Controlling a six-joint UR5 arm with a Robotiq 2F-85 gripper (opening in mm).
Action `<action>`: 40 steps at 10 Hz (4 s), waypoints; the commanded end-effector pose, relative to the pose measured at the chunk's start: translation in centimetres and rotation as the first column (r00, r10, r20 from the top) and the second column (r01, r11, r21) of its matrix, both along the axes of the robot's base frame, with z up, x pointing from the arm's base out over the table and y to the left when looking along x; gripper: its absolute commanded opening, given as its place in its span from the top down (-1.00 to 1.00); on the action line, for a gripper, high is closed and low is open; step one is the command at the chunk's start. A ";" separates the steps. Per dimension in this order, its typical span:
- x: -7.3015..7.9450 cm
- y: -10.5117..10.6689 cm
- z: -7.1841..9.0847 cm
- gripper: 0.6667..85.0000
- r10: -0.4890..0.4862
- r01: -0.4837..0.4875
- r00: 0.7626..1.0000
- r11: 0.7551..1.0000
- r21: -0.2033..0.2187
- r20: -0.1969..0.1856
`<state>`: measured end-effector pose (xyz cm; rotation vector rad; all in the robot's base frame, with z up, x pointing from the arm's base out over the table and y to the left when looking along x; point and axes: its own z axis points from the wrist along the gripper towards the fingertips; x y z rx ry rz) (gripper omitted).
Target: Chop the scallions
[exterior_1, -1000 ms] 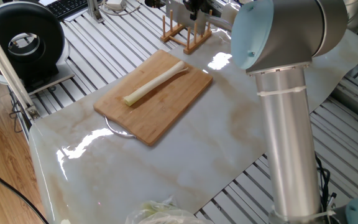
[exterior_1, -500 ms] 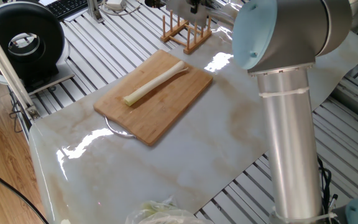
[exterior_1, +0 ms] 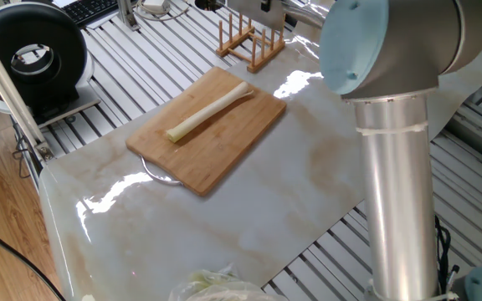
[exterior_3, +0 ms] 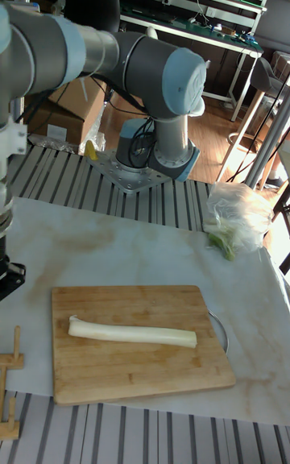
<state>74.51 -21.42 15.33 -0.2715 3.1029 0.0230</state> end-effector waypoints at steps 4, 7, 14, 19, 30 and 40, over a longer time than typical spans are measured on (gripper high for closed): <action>-3.3 5.8 2.5 0.98 -0.099 0.098 0.995 0.995 0.022 0.002; -4.8 8.8 2.8 0.98 -0.115 0.115 0.993 0.993 0.005 -0.015; -5.9 12.1 3.3 0.98 -0.255 0.255 0.967 0.966 0.037 -0.009; -5.8 12.2 2.5 0.98 -0.270 0.270 0.963 0.963 0.022 0.015; -7.7 15.4 1.9 0.98 -0.152 0.150 0.987 0.988 0.036 0.045; -8.9 18.7 -1.1 0.98 -0.096 0.094 0.995 0.994 0.059 0.040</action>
